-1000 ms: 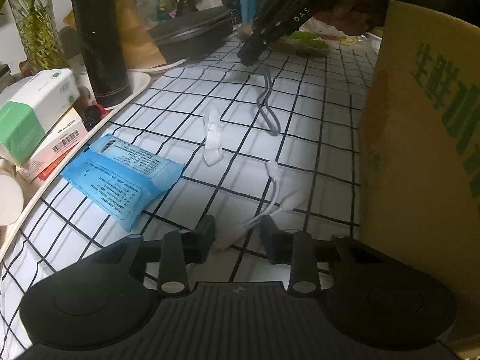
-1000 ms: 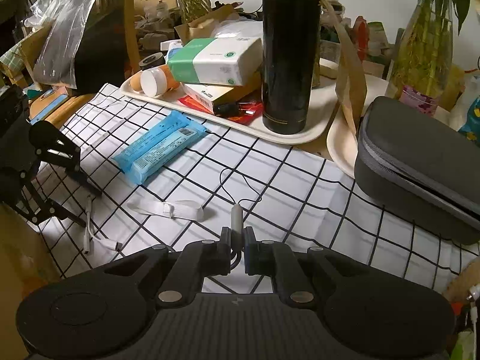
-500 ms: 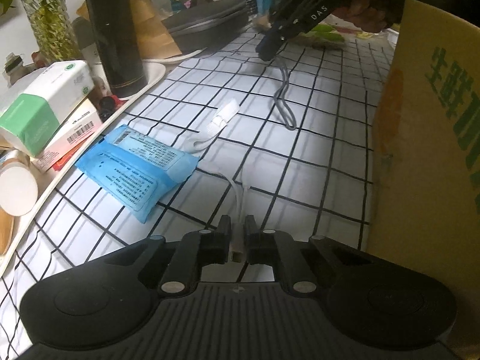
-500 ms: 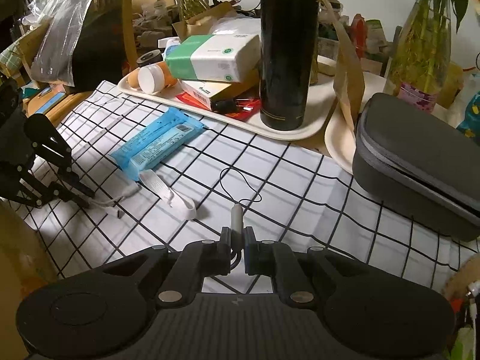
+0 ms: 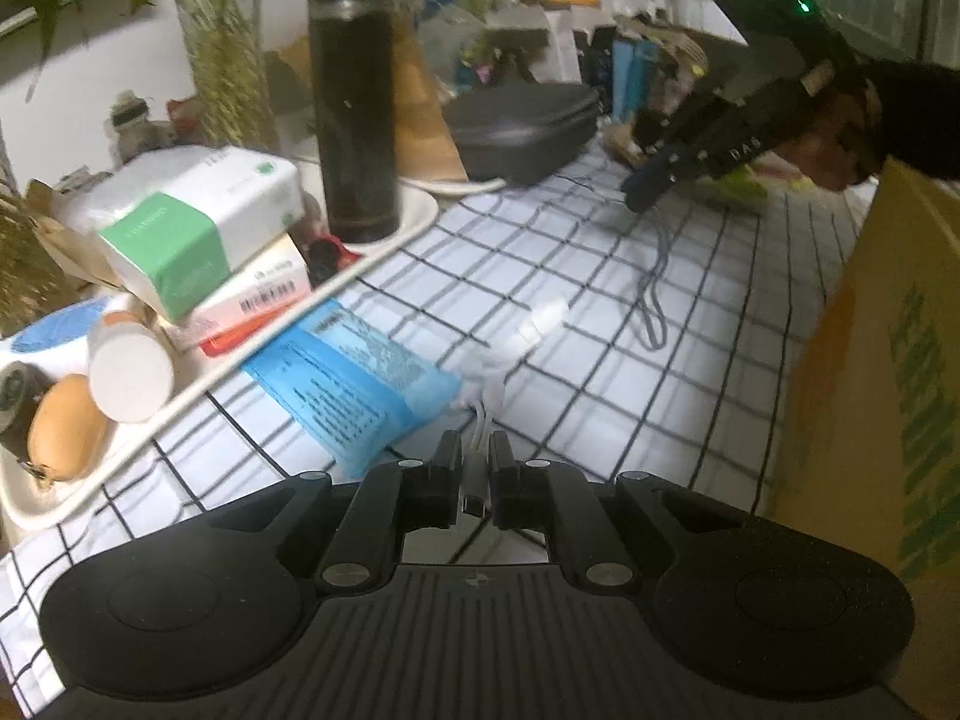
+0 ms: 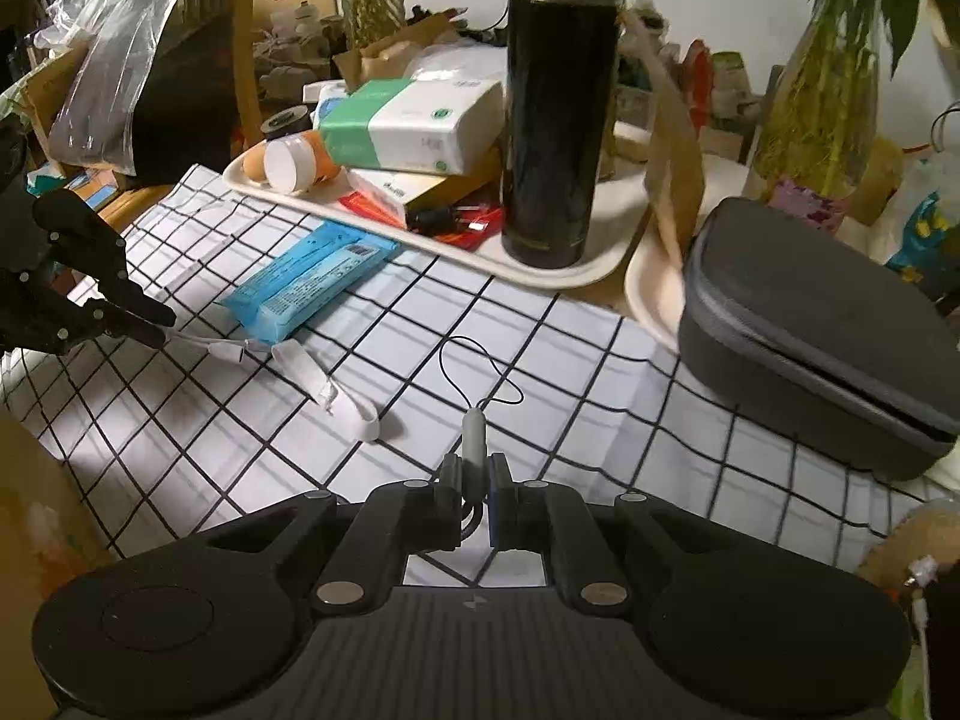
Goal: Organize soft objects
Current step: 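Carry the white cable and small white item toward the cardboard box with both tools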
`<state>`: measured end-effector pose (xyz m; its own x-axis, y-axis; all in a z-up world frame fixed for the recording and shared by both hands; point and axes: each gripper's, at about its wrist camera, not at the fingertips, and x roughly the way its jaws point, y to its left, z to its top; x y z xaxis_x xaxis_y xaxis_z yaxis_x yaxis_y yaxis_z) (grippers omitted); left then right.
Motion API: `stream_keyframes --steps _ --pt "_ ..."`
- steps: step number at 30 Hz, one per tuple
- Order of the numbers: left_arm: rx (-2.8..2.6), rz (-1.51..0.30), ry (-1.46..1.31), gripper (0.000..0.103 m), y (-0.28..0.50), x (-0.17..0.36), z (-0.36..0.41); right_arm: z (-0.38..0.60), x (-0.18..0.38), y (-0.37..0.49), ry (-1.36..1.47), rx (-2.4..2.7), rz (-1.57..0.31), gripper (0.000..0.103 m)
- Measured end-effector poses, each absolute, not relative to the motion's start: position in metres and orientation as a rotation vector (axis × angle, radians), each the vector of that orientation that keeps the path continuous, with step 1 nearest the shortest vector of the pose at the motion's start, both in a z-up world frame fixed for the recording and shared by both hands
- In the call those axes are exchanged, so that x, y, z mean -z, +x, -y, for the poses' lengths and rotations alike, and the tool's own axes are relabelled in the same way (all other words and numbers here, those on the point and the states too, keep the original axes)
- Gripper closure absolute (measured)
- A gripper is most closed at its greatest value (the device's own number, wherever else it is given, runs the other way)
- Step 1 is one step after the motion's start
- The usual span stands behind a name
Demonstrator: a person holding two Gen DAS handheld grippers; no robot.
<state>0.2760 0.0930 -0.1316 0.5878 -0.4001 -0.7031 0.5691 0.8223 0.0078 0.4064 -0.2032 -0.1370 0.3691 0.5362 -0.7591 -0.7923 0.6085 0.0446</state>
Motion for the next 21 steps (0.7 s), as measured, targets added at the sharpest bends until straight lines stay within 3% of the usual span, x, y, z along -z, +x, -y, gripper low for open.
stream_keyframes --steps 21 --pt "0.423 -0.571 0.151 0.094 0.241 0.065 -0.092 0.237 0.061 0.355 -0.281 -0.794 -0.669 0.093"
